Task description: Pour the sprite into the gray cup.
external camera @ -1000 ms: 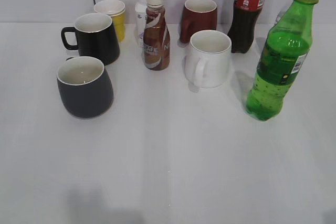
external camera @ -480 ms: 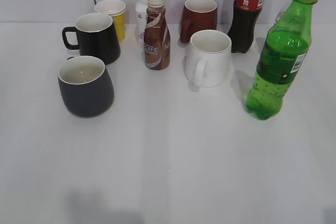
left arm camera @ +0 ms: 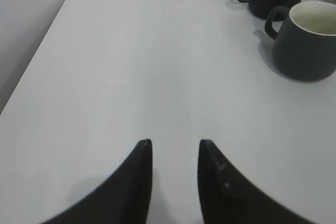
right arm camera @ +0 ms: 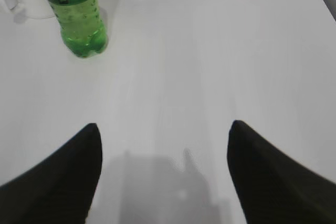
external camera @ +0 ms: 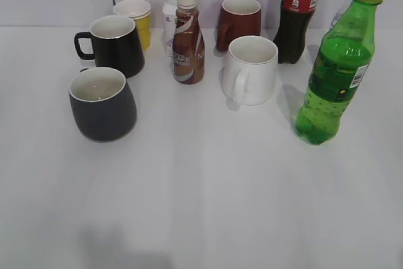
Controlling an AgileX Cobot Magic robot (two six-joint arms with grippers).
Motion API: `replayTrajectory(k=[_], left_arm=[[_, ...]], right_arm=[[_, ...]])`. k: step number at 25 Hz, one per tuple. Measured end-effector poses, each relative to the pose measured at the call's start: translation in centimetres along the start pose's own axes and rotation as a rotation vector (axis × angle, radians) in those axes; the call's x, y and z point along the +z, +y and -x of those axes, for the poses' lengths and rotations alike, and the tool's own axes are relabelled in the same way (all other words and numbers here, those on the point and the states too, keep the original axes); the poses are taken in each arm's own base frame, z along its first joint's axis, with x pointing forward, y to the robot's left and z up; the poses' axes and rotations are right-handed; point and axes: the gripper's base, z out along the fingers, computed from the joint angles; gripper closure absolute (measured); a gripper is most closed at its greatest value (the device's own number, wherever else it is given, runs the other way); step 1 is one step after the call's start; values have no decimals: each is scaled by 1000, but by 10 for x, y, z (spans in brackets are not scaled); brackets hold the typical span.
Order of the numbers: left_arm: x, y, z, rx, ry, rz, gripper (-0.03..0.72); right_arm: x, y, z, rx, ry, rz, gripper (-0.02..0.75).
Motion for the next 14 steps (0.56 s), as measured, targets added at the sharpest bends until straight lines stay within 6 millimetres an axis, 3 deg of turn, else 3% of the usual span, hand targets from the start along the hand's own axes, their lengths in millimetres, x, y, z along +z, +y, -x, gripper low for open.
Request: replayTrajectory(k=[14], left_arm=[[0,0,0,0,0,0,452]], right_arm=[[0,0,0,1,0,0,182]])
